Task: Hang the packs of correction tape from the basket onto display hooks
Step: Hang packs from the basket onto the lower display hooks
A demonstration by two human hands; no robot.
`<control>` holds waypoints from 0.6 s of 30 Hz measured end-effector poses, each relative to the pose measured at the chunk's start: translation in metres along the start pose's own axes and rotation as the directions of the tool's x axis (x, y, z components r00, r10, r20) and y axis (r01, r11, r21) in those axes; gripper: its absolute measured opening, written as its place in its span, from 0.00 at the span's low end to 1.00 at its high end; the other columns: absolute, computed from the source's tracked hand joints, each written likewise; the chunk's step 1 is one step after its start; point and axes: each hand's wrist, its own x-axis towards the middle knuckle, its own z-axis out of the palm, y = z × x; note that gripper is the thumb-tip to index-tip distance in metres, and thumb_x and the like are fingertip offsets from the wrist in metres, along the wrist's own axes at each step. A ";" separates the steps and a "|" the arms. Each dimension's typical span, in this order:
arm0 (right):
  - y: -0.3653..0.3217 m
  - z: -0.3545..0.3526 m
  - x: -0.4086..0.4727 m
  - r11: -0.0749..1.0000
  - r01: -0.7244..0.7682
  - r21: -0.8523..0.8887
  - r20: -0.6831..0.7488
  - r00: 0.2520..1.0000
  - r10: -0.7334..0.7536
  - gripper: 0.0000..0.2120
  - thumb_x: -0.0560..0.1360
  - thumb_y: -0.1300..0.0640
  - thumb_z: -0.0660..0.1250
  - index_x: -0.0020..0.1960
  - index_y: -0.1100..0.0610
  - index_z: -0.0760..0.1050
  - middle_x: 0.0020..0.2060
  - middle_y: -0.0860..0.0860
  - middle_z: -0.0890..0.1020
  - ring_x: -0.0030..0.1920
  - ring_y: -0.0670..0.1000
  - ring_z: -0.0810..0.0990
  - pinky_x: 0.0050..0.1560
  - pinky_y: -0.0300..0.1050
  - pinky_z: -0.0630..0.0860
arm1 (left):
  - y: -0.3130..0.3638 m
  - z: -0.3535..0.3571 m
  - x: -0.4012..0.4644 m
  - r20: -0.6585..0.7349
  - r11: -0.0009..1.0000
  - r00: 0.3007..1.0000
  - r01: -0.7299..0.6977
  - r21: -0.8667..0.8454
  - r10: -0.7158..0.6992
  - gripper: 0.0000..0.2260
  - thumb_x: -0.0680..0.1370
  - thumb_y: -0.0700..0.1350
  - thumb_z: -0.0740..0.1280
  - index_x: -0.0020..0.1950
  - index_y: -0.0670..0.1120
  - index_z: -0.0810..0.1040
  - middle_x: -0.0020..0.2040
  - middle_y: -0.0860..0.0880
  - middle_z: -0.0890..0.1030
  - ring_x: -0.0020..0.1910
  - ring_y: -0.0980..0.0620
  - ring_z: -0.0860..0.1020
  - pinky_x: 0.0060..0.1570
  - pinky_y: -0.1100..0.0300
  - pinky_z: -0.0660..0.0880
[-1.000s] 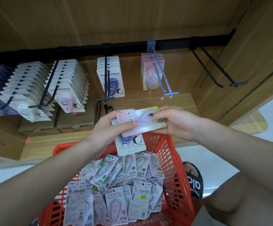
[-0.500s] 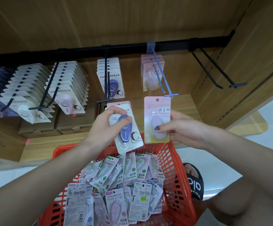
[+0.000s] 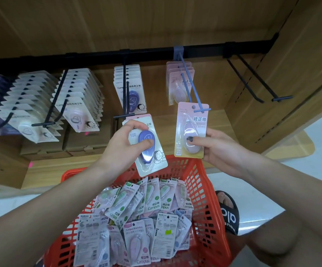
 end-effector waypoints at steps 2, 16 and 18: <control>0.003 -0.002 0.004 1.000 -0.017 0.020 -0.021 1.000 0.017 0.17 0.80 0.62 0.70 0.69 0.59 0.77 0.60 0.55 0.86 0.60 0.57 0.86 0.64 0.54 0.80 | 0.000 0.000 0.000 0.009 1.000 1.000 0.005 0.003 -0.005 0.12 0.78 0.45 0.75 0.51 0.61 0.78 0.57 0.54 0.83 0.54 0.50 0.85 0.55 0.41 0.82; -0.049 0.026 0.101 0.973 -0.036 0.230 -0.290 0.951 0.104 0.10 0.77 0.55 0.76 0.55 0.55 0.79 0.62 0.55 0.80 0.55 0.56 0.80 0.56 0.45 0.81 | -0.006 -0.005 0.002 0.026 0.996 0.999 0.035 -0.084 -0.033 0.32 0.72 0.46 0.80 0.65 0.63 0.65 0.52 0.63 0.85 0.56 0.56 0.84 0.65 0.43 0.78; -0.043 0.032 0.106 0.974 -0.097 0.205 -0.319 0.934 0.160 0.15 0.78 0.53 0.74 0.62 0.55 0.77 0.65 0.57 0.78 0.50 0.55 0.80 0.59 0.47 0.80 | -0.007 -0.008 0.003 0.024 0.990 0.999 0.035 -0.134 -0.033 0.28 0.74 0.42 0.79 0.64 0.59 0.66 0.52 0.62 0.85 0.55 0.56 0.85 0.64 0.43 0.79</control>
